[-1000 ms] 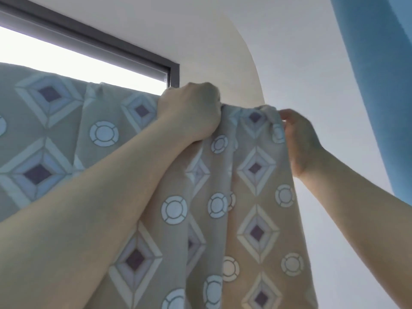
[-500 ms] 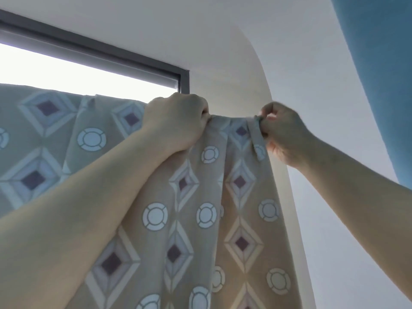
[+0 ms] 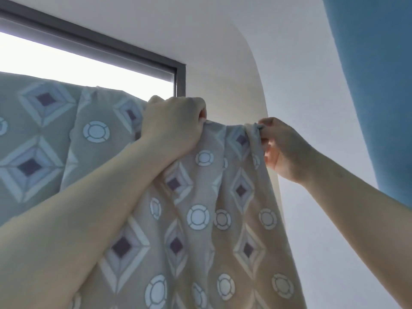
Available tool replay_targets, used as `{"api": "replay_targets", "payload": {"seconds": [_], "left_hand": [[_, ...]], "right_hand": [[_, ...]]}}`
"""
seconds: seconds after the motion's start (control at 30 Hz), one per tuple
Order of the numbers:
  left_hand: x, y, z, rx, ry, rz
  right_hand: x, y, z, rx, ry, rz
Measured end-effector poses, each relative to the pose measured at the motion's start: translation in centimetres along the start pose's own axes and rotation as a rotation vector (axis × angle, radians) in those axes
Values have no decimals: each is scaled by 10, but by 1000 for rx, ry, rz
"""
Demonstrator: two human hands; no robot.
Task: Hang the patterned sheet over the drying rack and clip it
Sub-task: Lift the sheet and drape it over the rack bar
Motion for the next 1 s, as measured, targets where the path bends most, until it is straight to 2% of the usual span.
{"api": "replay_targets", "payload": {"seconds": [0.1,0.2,0.27,0.43,0.5,0.67,0.73,0.83,0.93,1.0], "left_hand": [[3,4,7,-12,55,-7],[5,5,9,-14,77,-19],[6,4,10,-6,76,-40],[4,3,14,-10,83,-45],[5,7,16,-21,90,-56],[11,12,23,-23,70,-67],[12,10,24,-32,73,-84],[13,10,25,-47,68,-85],[11,15,24,-51,19,-61],[13,23,25,5,-76,-22]], "right_hand": [[10,0,11,-10,-163,-213],[16,3,15,-68,-159,-63],[14,2,15,-118,-132,84],[-11,-2,15,-136,97,153],[-13,4,14,-134,120,218],[3,9,24,-82,-135,533],[-3,4,24,-92,-90,497],[-24,0,21,-105,135,296],[-30,7,21,2,163,145],[-30,8,23,41,160,159]]}}
Point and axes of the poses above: each hand's wrist, its own z-axis away from the middle knuckle, its own x-axis out of the palm, y = z × x, the point moved 4 cm from there along -z, towards the middle knuckle, and after that the axes turned 6 degrees about -z, right-handed, at the moved point
